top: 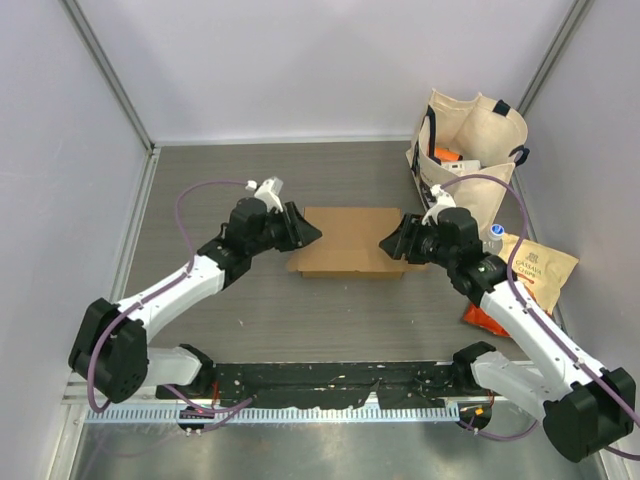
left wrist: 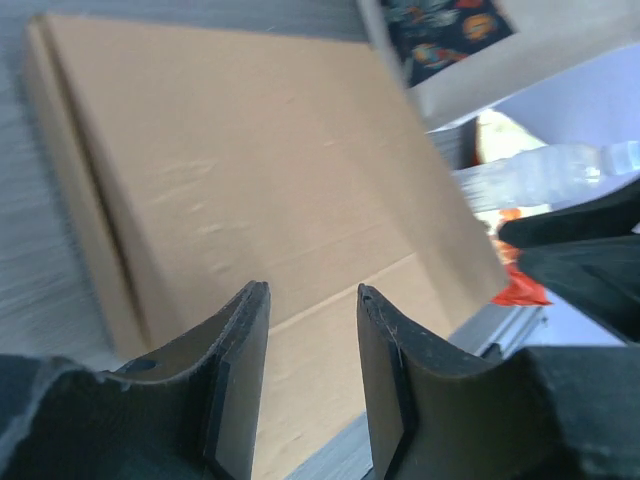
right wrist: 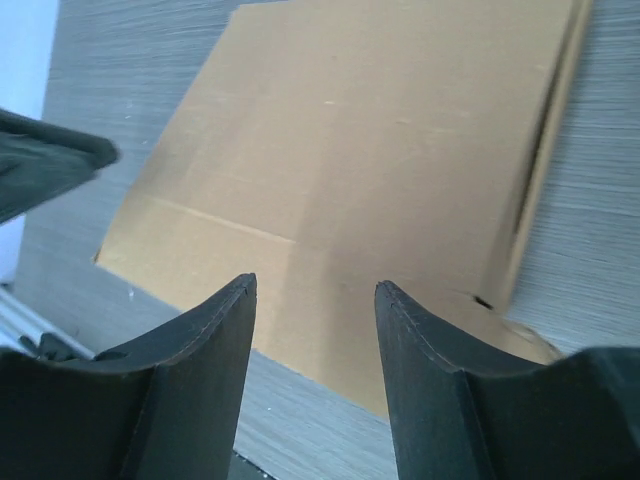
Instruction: Fold the paper box
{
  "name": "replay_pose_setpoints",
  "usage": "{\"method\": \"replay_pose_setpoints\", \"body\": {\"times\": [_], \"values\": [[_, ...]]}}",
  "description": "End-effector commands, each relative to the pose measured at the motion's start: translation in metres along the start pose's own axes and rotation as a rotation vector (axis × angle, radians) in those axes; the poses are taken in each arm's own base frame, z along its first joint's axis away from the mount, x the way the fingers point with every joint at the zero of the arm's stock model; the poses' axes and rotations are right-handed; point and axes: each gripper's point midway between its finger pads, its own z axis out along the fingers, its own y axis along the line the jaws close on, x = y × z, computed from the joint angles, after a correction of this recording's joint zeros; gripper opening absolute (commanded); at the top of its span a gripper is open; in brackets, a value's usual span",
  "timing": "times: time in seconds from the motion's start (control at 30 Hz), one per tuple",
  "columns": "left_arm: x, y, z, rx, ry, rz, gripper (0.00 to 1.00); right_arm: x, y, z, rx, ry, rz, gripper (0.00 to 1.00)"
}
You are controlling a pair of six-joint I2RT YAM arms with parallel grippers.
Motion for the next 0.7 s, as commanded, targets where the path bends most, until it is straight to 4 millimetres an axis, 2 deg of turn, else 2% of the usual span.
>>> {"method": "replay_pose_setpoints", "body": {"times": [0.0,0.13,0.2,0.23,0.3,0.33,0.37,0.4,0.5,0.63,0.67], "values": [[-0.019,-0.052,-0.002,0.18,0.033,0.042,0.43,-0.006,-0.03,-0.004,0.134,-0.038,0.015,0.55],[-0.013,-0.047,0.008,0.18,0.043,0.027,0.44,-0.001,-0.042,-0.001,0.17,0.01,0.023,0.6],[-0.004,-0.043,0.015,0.183,0.079,0.012,0.44,0.01,-0.038,0.005,0.108,0.068,0.068,0.6],[0.001,-0.044,0.017,0.198,0.103,0.006,0.43,0.013,-0.042,0.009,0.09,0.069,0.102,0.59],[0.013,-0.037,0.024,0.189,0.139,-0.018,0.42,0.022,-0.037,0.014,0.03,0.093,0.19,0.51],[0.015,-0.036,0.026,0.193,0.137,-0.021,0.4,0.019,-0.035,0.019,-0.004,0.073,0.208,0.49],[0.017,-0.034,0.026,0.187,0.134,-0.024,0.4,0.031,-0.041,0.022,-0.004,0.092,0.253,0.42],[0.022,-0.027,0.027,0.172,0.142,-0.032,0.39,0.035,-0.036,0.024,-0.039,0.108,0.294,0.4],[0.024,-0.027,0.026,0.17,0.143,-0.033,0.39,0.034,-0.042,0.029,-0.037,0.095,0.287,0.37],[0.017,-0.033,0.018,0.166,0.136,0.003,0.4,0.019,-0.048,0.021,0.029,0.075,0.196,0.42],[0.014,-0.035,0.016,0.169,0.132,0.009,0.4,0.006,-0.044,0.018,0.032,0.053,0.17,0.44]]}}
